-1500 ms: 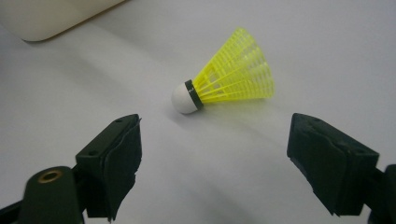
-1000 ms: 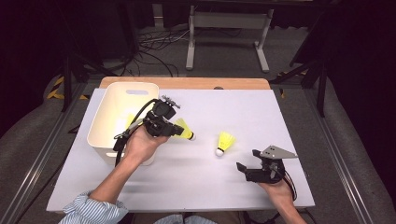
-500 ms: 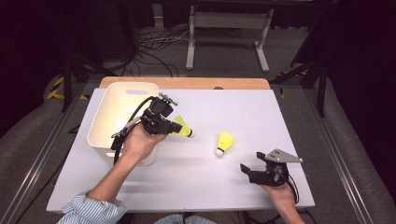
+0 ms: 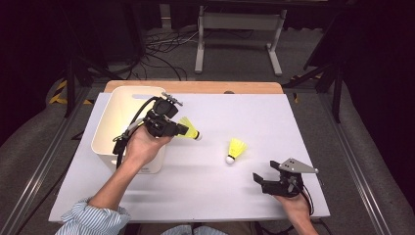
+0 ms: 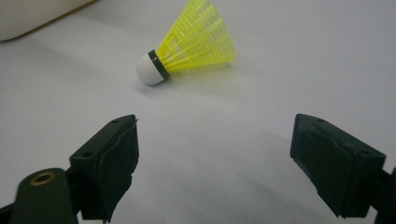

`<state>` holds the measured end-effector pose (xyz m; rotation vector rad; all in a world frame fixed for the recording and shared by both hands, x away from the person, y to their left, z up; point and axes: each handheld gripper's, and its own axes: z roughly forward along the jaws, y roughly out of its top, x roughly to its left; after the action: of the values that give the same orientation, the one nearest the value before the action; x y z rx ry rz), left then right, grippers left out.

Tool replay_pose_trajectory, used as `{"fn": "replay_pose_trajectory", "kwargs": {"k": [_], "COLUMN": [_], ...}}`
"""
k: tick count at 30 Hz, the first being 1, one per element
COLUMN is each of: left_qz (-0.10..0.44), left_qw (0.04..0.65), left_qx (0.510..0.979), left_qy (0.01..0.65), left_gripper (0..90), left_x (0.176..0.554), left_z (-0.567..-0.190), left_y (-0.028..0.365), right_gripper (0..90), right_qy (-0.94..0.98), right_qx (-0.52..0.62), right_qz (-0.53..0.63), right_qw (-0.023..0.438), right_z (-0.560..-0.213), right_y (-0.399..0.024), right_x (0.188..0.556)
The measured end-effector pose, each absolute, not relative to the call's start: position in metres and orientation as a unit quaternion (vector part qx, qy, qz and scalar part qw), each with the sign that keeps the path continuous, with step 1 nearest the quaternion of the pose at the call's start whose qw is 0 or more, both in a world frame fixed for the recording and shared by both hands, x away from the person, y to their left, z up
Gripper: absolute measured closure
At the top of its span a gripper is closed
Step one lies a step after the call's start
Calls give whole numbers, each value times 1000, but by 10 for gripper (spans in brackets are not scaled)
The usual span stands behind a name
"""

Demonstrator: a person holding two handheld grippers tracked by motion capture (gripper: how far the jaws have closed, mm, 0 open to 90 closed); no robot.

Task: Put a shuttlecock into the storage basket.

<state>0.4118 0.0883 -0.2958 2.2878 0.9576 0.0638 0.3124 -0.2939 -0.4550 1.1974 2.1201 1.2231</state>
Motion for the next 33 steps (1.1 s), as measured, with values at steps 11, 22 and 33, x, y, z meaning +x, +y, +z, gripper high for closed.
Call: {"fn": "replay_pose_trajectory", "kwargs": {"k": [11,22,33], "left_qz": [31,34,46], "left_qw": [334,339,342], "left_qx": [867,864,861], "left_qy": [368,371,374], "left_gripper": [894,895,895], "left_x": [415,416,418], "left_z": [-284,-277,-265], "left_y": [92,96,103], "right_gripper": [159,159,159], "right_qy": [759,765,765], "right_qx": [432,429,429], "right_qz": [441,436,435], "right_qw": [206,205,205], "right_z": [-457,-459,-460], "right_y": [-295,-293,-293], "right_x": [311,312,312]}}
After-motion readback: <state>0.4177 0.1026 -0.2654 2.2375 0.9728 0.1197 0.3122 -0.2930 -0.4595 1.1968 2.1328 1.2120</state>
